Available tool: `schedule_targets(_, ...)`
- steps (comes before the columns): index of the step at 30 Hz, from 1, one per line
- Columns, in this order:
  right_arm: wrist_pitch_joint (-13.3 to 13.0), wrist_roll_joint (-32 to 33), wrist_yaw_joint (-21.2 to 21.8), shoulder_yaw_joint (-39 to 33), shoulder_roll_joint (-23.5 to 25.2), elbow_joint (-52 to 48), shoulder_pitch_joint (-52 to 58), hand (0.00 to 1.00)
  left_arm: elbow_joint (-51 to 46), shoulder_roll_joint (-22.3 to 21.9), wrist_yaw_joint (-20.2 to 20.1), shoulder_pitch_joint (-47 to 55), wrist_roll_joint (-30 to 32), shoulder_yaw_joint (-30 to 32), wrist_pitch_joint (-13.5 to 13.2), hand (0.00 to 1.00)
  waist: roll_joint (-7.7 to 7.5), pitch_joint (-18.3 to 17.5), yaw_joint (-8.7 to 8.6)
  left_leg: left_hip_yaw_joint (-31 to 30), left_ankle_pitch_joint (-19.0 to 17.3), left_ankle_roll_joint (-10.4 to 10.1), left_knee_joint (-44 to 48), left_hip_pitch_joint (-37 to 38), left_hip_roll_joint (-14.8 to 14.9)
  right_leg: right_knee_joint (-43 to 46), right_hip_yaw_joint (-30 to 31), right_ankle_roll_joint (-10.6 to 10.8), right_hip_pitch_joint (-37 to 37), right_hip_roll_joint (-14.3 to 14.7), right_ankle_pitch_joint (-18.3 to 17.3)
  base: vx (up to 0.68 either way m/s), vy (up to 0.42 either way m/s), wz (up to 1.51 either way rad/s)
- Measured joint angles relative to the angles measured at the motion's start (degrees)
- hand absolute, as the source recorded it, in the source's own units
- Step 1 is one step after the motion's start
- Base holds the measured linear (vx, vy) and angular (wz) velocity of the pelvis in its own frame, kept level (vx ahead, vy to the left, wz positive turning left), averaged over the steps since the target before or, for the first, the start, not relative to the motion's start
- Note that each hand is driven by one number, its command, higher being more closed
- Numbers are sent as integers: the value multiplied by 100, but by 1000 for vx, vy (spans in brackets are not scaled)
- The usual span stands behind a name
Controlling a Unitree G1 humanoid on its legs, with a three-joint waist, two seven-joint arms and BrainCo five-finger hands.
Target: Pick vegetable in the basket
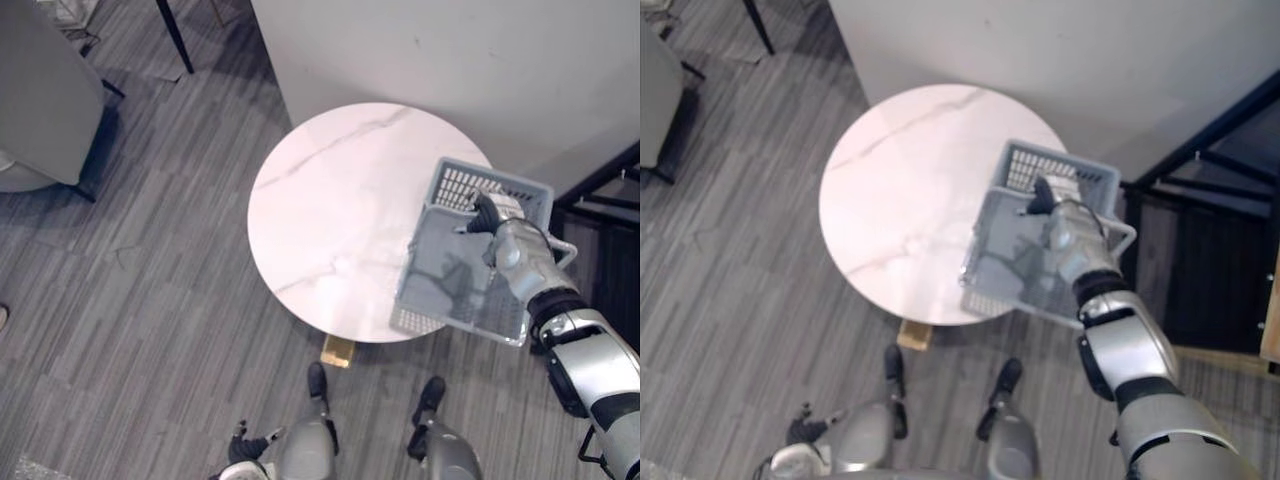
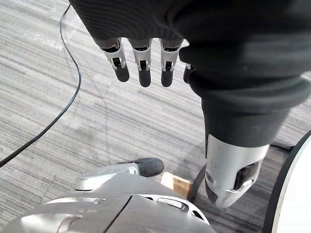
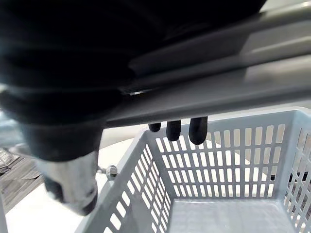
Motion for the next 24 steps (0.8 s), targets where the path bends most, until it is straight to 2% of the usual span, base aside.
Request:
schedule_targets(8,9,-28,1,1,-2,-39,34,0,1,6,-7,-2,3,-16,3,0,3,-2,-14,42,0,0,9,31,-3,2,48,2,-1,-4,3,12,1,-1)
schedule_targets(14,1,-31,15,23,-53,-466,261,0,0,9,-16,-2,86,-12,4,0,3,-2,-31,126,-2,-1,14,51,-3,9,130,6,-40,-5,17,20,0,-6)
schedule_targets(15,-1,-32,22,29,-70,-513,299,100,-1,12,-22,-2,166,-12,5,0,3,-2,-33,137,-2,-1,14,69,-4,11,151,6,-39,-5,17,22,-1,-6)
schedule_targets(24,-41,-39,125,252,-361,-753,474,100,-2,25,-74,-2,171,-12,7,0,4,-3,-57,137,-3,-1,13,76,-3,14,165,10,-44,-4,21,3,0,-1)
